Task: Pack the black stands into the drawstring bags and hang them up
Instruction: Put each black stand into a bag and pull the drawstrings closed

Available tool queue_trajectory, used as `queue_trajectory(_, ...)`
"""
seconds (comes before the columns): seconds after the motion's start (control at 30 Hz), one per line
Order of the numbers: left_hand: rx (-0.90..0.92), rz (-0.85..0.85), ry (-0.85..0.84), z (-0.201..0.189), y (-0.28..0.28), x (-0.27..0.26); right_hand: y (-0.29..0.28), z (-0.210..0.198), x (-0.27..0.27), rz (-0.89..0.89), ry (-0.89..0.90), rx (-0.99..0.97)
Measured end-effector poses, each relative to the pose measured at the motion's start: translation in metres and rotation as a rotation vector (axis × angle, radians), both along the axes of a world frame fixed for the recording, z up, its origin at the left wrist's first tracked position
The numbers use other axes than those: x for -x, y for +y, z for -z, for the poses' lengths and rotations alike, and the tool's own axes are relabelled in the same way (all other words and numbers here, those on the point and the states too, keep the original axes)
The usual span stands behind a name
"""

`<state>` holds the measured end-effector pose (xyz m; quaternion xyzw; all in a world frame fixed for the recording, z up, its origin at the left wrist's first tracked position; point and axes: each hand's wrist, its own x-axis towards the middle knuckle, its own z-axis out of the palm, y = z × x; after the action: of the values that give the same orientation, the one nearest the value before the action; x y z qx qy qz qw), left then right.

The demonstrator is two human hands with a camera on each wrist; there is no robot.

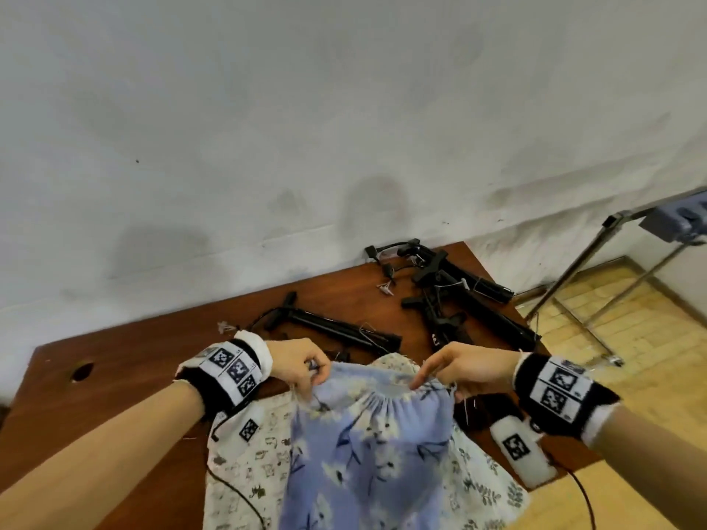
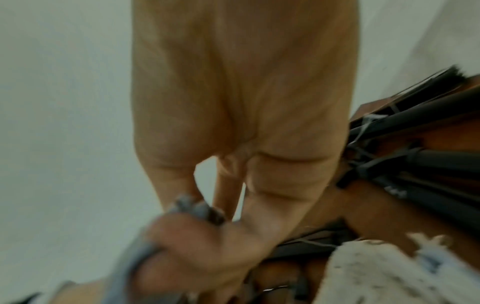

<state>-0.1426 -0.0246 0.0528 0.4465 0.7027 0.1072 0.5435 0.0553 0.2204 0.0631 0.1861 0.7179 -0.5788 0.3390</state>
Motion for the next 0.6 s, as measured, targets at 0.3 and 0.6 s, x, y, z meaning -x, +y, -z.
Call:
queue_trajectory(0.3,0.192,0.066,0.558,0.136,0.044,-0.013,0.019,0.126,0.026,0.200,0.097,-0.567)
queue_trajectory(0.6,-0.065,0.039,0.369,0.173,0.068,-0.011,0.097,0.153,-0.011,0.594,-0.181,-0.782)
